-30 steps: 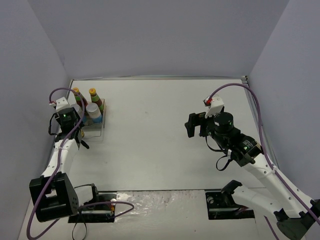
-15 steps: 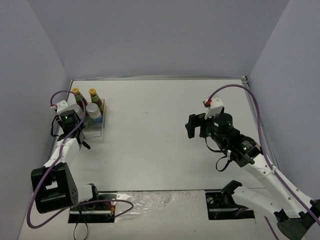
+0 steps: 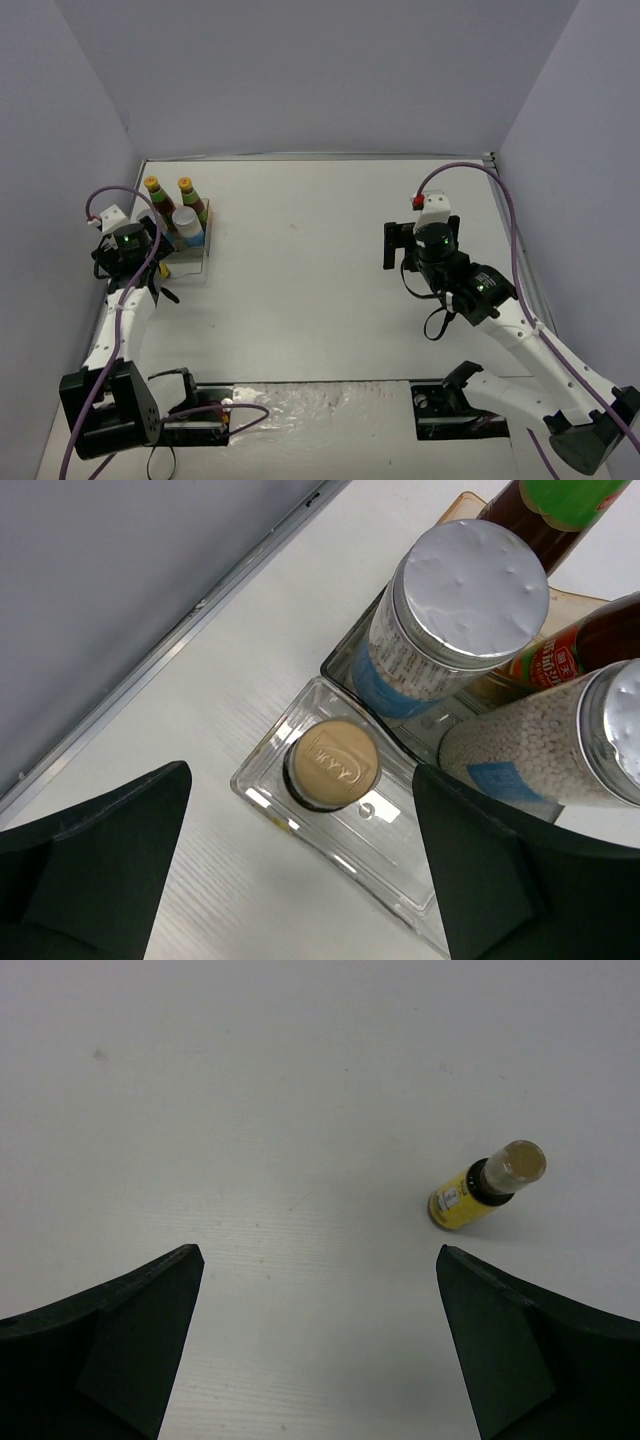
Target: Organize the condiment bottles
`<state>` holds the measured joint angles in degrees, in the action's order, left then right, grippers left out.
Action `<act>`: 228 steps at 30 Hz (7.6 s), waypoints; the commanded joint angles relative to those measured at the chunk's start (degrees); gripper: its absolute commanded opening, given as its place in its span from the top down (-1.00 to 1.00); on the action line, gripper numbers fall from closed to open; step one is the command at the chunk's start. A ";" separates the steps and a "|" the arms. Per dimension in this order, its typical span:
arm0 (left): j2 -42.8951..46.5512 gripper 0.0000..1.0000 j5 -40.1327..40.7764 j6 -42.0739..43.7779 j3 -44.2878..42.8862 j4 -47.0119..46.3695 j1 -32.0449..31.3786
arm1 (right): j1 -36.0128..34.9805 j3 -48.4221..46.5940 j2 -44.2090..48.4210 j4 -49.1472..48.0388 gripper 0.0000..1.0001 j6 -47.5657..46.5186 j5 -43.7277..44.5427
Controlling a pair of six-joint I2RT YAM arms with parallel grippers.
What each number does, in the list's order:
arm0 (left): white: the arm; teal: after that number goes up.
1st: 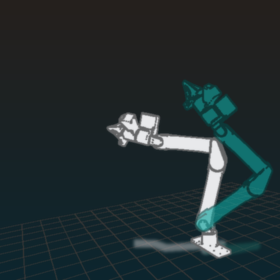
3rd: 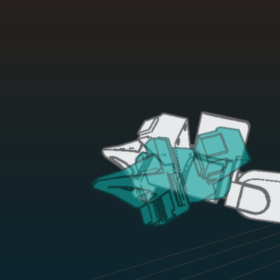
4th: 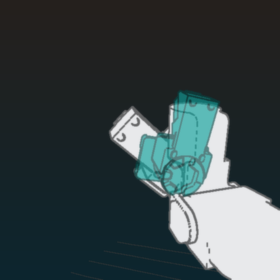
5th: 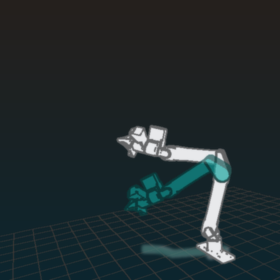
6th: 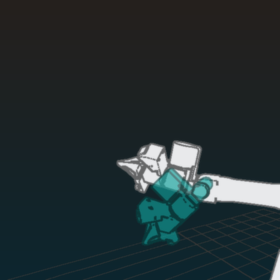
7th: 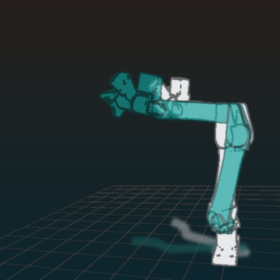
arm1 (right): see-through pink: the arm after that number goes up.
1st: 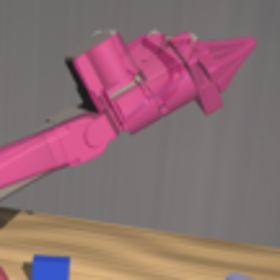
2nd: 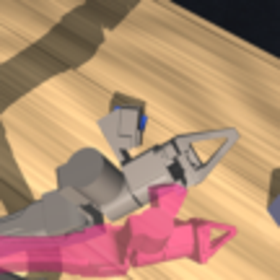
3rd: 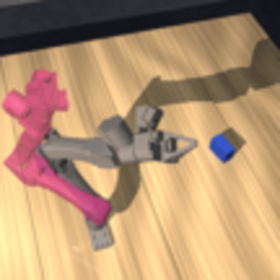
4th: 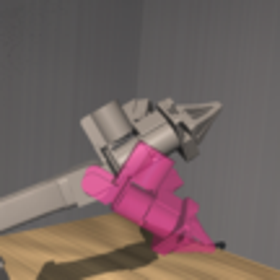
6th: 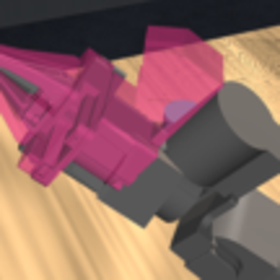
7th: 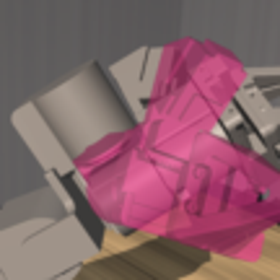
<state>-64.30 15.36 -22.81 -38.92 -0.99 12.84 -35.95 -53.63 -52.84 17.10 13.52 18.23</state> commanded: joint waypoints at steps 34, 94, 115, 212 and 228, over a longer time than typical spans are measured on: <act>-0.66 -0.94 -17.92 9.95 -19.18 10.02 -45.54 | 23.40 -6.27 -29.84 -4.60 -0.68 10.32 3.48; 12.02 -0.94 -10.82 5.15 -7.66 12.70 -42.37 | -13.26 -25.32 -47.78 -10.84 -0.42 -6.42 -13.34; -2.19 -0.94 -23.14 8.56 -13.86 1.29 -45.96 | -11.09 -11.97 -11.67 -4.34 -1.00 1.86 2.95; -3.11 0.59 -8.28 4.09 -7.79 1.95 -13.10 | -1.05 -4.78 -1.35 -2.42 -1.00 1.56 1.06; 4.50 -0.94 -7.71 4.15 -13.49 14.22 -13.10 | -1.05 -6.13 2.26 -2.34 -1.00 0.70 0.92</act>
<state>-65.39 7.30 -18.78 -45.43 8.91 -0.56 -37.41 -57.71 -52.67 17.44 14.93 18.98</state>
